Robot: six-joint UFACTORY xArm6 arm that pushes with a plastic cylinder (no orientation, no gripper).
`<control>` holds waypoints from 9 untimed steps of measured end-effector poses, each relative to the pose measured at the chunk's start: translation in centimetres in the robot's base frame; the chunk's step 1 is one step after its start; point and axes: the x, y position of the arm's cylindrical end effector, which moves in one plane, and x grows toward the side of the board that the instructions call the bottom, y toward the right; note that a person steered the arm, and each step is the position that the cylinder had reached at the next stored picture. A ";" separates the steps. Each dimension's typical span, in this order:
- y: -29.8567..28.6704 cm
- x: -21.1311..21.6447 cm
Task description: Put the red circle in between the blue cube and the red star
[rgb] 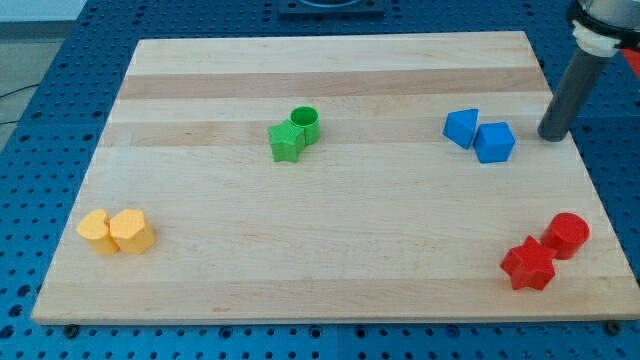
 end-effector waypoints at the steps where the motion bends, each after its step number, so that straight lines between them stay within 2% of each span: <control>1: 0.0 0.0; 2: 0.0 1.8; 3: 3.1 4.5; 4: 6.2 9.4; 5: 6.0 14.6; 6: 1.0 15.5; 7: 0.7 17.9; 9: -4.7 17.8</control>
